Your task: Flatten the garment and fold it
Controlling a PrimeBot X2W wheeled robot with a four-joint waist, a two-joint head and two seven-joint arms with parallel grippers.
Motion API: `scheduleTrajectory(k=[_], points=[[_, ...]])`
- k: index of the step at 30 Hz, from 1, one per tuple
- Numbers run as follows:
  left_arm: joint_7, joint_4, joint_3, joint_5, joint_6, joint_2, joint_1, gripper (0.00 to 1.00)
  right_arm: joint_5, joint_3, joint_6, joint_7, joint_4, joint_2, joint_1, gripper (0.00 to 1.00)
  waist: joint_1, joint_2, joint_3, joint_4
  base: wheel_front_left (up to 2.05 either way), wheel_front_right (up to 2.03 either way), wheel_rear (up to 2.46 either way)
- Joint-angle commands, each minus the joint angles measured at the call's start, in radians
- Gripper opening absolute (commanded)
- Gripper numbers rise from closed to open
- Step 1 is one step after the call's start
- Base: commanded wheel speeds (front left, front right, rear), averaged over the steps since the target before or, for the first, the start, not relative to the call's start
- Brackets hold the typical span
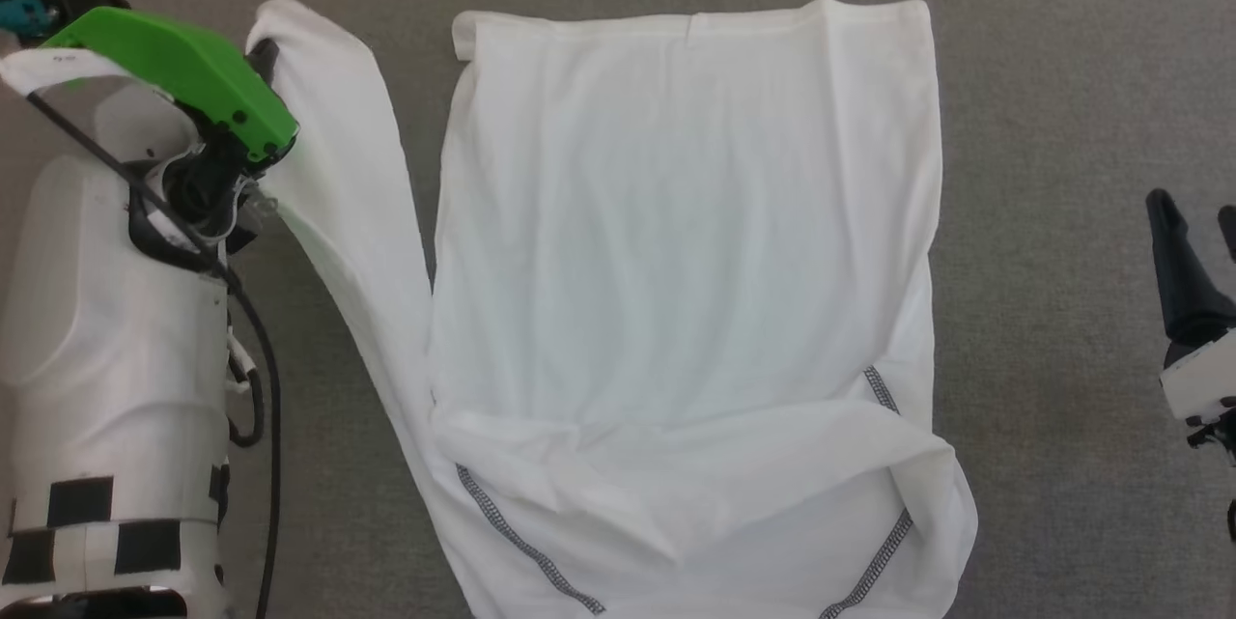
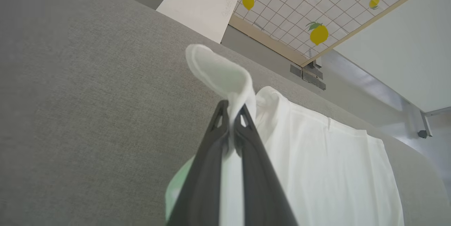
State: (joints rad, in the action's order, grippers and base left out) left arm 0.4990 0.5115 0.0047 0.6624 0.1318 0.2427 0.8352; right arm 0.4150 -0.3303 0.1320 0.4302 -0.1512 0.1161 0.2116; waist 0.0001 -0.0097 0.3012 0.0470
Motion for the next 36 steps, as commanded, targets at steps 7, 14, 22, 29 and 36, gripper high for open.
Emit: scheduleTrajectory(k=[7,14,22,29,36], points=[[-0.012,-0.141,-0.027,0.045,-0.073,-0.043,-0.074,0.0,-0.013,-0.031,-0.001,-0.018,0.03,-0.022,-0.062,1.0,-0.0001,0.0094,-0.145,0.047,0.0,0.0,0.0],[0.024,-0.264,-0.161,0.069,-0.158,-0.139,-0.149,0.0,-0.019,-0.056,-0.001,-0.014,0.037,-0.034,-0.108,1.0,-0.0001,0.0094,-0.202,0.044,0.0,0.0,0.0],[0.066,-0.319,-0.397,0.152,-0.203,-0.19,-0.283,0.0,-0.026,-0.068,-0.001,-0.004,0.036,-0.043,-0.134,1.0,-0.0001,0.0094,-0.209,0.03,0.0,0.0,0.0],[0.016,-0.302,-0.638,0.281,-0.179,-0.192,-0.349,0.0,-0.032,-0.062,-0.001,0.003,0.039,-0.047,-0.135,1.0,-0.0001,0.0094,-0.193,0.011,0.0,0.0,0.0],[-0.02,-0.21,-0.835,0.35,-0.148,-0.192,-0.343,0.0,-0.031,-0.051,-0.001,0.004,0.042,-0.046,-0.123,1.0,-0.0001,0.0094,-0.165,-0.01,0.0,0.0,0.0]])
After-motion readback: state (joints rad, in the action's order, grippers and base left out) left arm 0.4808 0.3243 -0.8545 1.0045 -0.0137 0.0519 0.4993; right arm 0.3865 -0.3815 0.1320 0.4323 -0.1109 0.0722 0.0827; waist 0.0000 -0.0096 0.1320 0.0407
